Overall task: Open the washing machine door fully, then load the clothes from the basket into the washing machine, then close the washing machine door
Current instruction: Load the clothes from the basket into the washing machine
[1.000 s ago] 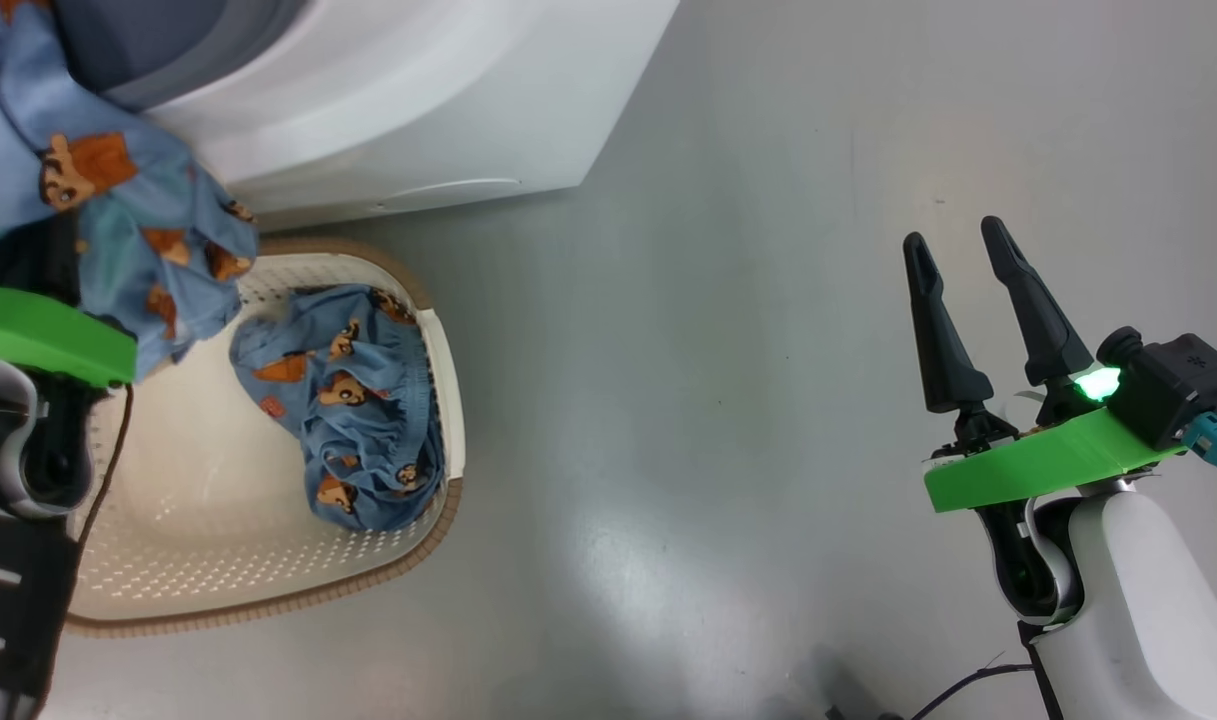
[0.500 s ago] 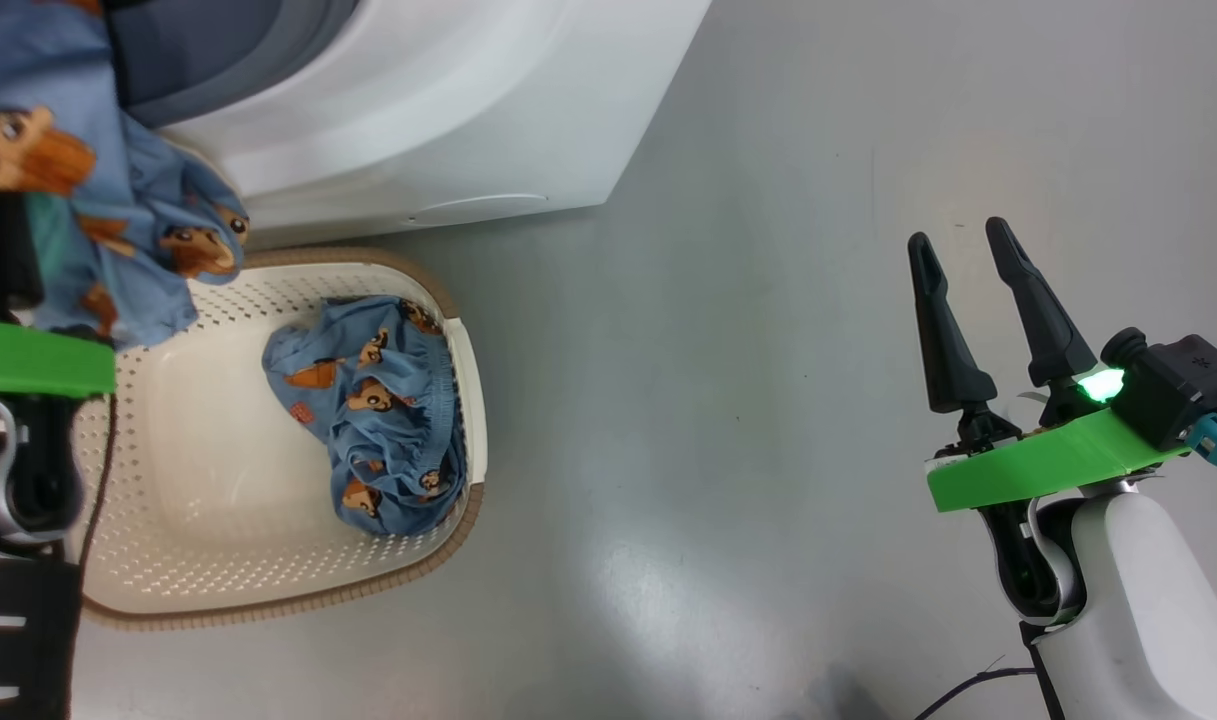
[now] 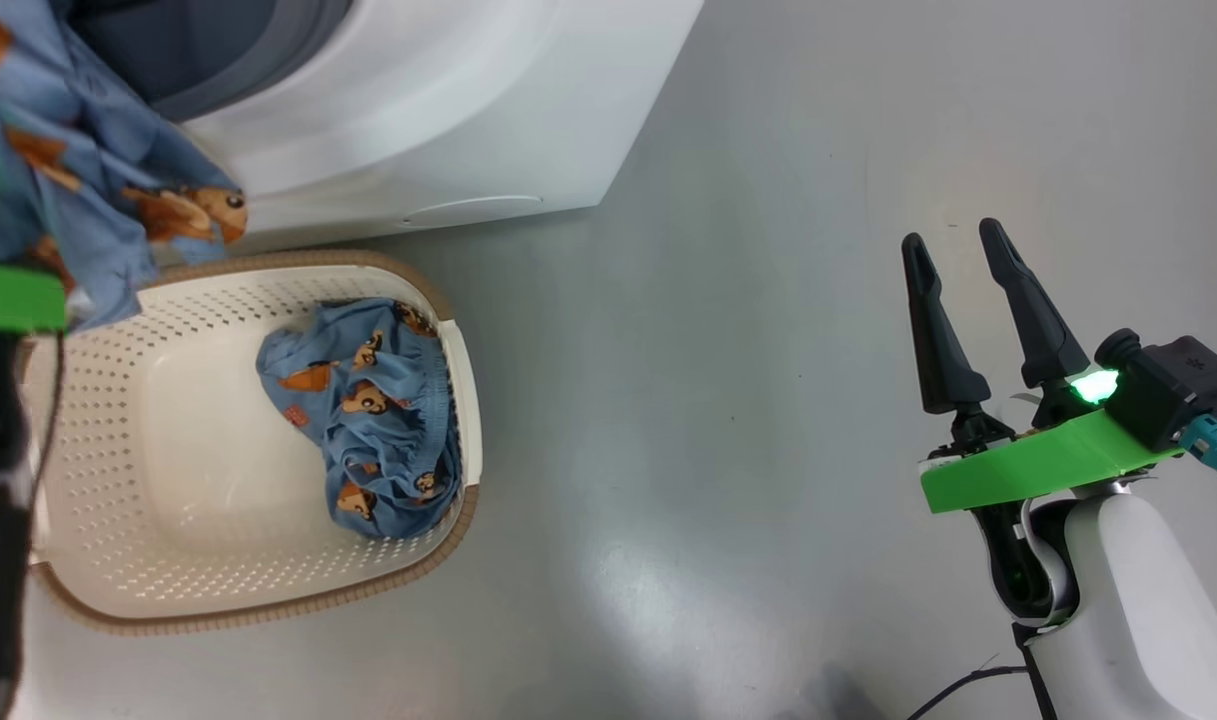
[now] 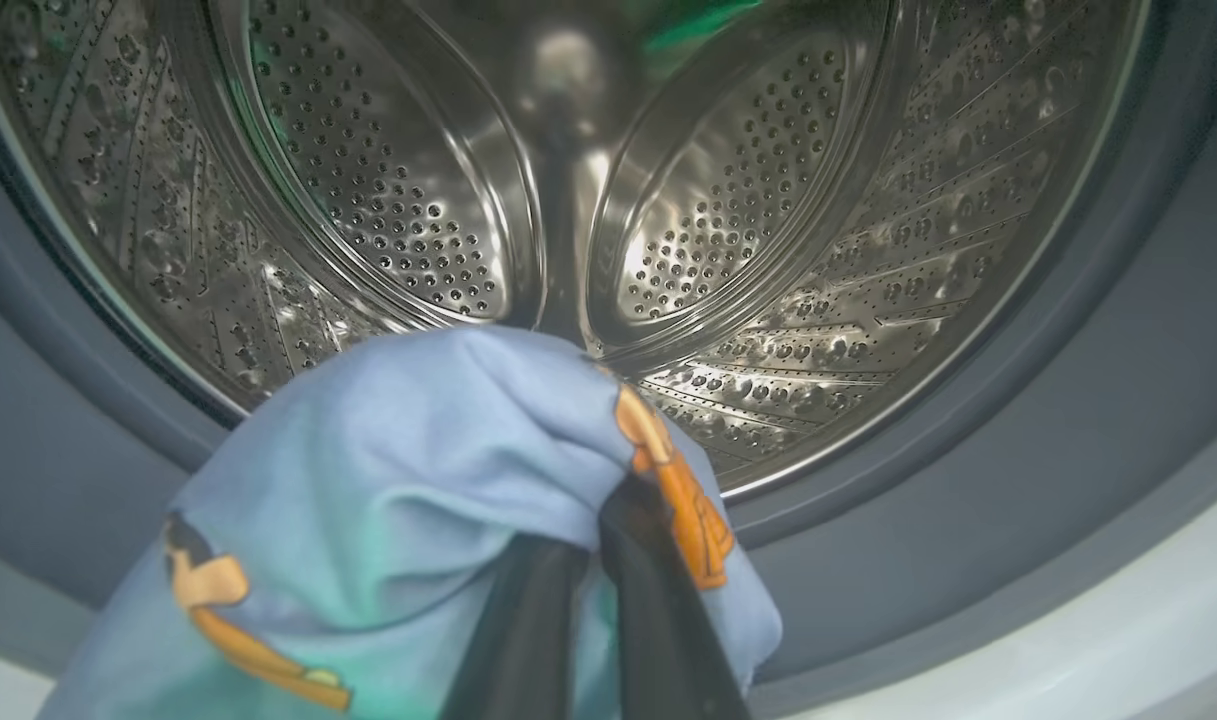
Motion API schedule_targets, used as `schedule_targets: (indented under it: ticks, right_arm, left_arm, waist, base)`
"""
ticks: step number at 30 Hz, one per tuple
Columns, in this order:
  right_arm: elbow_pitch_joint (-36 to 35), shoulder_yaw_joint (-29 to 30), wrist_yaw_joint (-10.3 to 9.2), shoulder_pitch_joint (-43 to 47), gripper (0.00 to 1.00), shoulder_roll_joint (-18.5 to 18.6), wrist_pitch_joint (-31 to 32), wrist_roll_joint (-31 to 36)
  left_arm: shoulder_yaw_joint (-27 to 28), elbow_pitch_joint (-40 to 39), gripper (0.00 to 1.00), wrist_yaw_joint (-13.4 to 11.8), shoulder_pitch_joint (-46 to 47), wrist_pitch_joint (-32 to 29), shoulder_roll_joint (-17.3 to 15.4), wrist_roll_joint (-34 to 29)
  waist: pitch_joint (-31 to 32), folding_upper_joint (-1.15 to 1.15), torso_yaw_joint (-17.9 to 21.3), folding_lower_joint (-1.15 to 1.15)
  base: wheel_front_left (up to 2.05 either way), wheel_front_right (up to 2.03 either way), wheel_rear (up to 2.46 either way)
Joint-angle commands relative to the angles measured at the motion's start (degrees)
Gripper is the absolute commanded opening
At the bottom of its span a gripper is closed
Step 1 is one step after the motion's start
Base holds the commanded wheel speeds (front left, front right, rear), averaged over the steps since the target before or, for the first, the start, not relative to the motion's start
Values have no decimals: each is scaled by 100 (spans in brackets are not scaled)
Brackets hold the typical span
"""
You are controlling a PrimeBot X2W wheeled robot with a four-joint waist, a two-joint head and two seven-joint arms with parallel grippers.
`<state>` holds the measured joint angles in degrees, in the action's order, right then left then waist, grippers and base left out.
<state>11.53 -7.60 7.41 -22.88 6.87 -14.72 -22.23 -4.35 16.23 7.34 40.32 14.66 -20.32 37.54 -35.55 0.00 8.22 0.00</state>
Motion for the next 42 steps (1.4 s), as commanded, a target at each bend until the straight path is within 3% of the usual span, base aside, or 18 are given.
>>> schedule_targets:
  ticks: [1,13,19,27,35,42]
  right_arm:
    - [-138,-91,8,144,100,-41,-28,-13]
    - [-107,-181,8,142,100,-170,-28,-57]
    - [-106,-257,8,94,100,-219,-28,-73]
    - [-111,-317,8,56,100,-267,-28,-83]
    - [-134,-367,8,-20,100,-301,-28,-85]
    - [-145,-337,8,-42,100,-312,-28,-56]
  left_arm:
    - [130,-38,0,14,178,34,-324,-50]
    - [-748,1835,0,14,2058,34,-779,121]
    - [-843,2113,0,14,2906,34,-945,-187]
    - [-440,1747,0,14,3183,34,-976,-890]
    - [586,1357,0,14,3270,34,-829,-1494]
    - [589,1305,0,14,3112,34,-687,-1676]
  waist:
    - [-4,0,17,0]
    - [-28,0,238,0]
    - [-99,0,375,0]
    - [-204,0,517,0]
    - [-354,0,631,0]
    - [-443,0,594,0]
  base:
    - [0,0,0]
    - [0,0,0]
    - [0,0,0]
    - [0,0,0]
    - [0,0,0]
    - [0,0,0]
